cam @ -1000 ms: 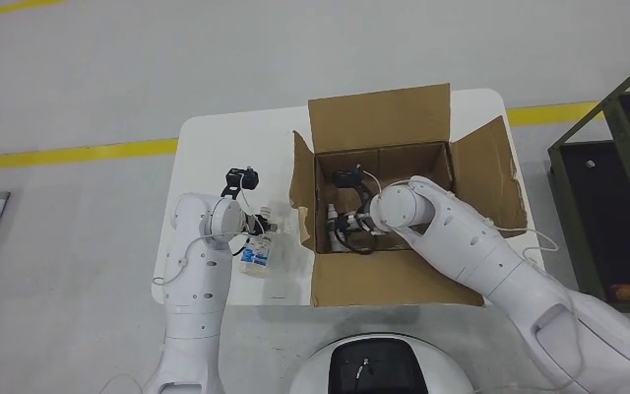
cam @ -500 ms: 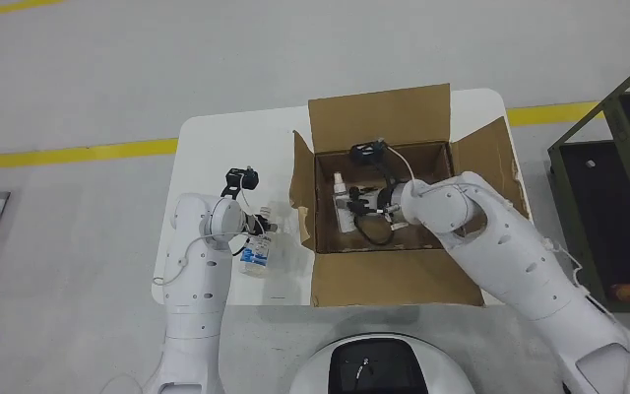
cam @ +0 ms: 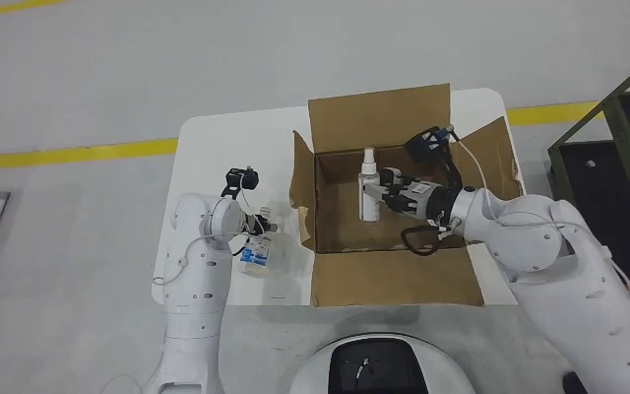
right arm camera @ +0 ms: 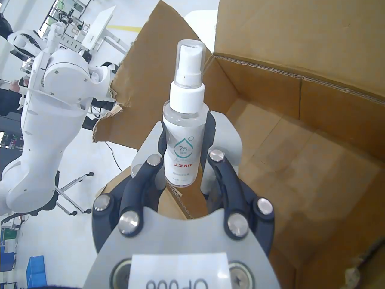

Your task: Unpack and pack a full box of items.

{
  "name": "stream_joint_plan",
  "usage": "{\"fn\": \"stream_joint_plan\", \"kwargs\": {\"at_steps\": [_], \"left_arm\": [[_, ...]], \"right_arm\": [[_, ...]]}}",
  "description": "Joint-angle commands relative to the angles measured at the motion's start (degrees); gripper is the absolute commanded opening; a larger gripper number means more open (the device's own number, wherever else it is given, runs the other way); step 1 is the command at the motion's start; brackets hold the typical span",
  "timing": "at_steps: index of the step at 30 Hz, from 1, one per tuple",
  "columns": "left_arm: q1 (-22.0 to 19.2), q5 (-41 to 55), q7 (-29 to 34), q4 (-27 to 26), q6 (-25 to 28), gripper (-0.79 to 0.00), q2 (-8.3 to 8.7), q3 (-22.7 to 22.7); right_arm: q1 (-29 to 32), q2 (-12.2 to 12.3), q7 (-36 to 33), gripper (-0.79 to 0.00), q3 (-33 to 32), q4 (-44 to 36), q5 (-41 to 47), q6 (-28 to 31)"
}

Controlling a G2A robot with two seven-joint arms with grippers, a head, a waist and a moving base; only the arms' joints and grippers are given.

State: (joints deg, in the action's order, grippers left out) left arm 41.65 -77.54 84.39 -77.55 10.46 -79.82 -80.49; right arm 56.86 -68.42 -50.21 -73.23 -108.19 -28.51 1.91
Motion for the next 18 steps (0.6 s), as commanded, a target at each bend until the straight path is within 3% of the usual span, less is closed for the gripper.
{"fn": "stream_joint_plan", "kwargs": {"at_steps": [1,9,13,18], "left_arm": [[0.0,0.0,0.0,0.0,0.0,0.000,0.00,0.0],[0.0,0.0,0.0,0.0,0.0,0.000,0.00,0.0],[0.0,0.0,0.0,0.0,0.0,0.000,0.00,0.0],[0.0,0.0,0.0,0.0,0.0,0.000,0.00,0.0]], "right_arm": [[0.0,0.0,0.0,-0.785,0.0,0.0,0.0,0.0],[0.5,0.3,2.0,-0.785,-2.0,-1.7,-1.6,1.0],[1.5,1.3,2.6,-0.785,-9.9,-6.0,-3.7,1.7],[5.8,2.6,2.8,-0.785,-24.2,-11.8,-1.2,3.2]]}}
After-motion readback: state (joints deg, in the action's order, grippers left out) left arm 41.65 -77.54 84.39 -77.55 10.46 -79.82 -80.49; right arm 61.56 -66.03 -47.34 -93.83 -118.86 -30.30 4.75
